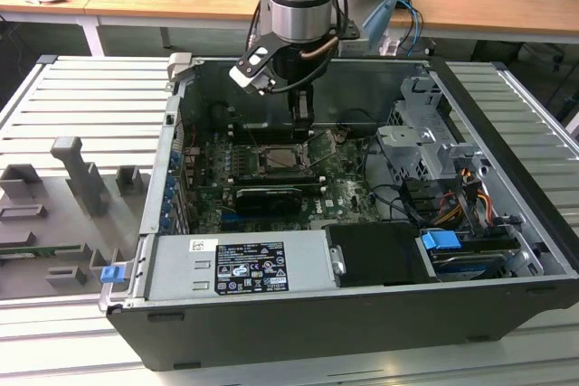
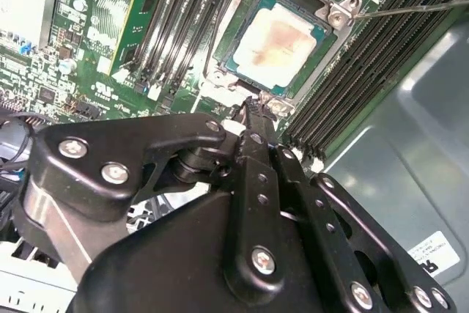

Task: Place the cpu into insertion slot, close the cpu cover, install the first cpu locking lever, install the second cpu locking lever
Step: 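Close the cpu cover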

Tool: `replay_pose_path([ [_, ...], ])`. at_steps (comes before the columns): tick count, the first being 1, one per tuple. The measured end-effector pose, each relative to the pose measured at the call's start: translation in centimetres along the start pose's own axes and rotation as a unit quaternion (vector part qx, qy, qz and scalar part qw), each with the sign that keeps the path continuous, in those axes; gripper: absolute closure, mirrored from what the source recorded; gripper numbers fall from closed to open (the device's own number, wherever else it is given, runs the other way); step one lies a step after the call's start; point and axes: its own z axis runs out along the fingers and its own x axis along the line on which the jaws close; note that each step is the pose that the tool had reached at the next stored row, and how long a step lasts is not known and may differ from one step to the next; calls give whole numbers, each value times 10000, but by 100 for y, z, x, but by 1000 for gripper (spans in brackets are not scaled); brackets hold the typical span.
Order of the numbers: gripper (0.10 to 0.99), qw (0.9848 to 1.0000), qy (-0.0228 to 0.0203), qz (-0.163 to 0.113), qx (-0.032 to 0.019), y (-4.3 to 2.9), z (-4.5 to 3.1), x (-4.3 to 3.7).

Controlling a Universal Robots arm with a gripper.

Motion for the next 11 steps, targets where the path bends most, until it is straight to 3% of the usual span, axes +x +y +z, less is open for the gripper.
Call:
replay_pose_path([
  [11,980,10000,0,0,0,132,11,4],
])
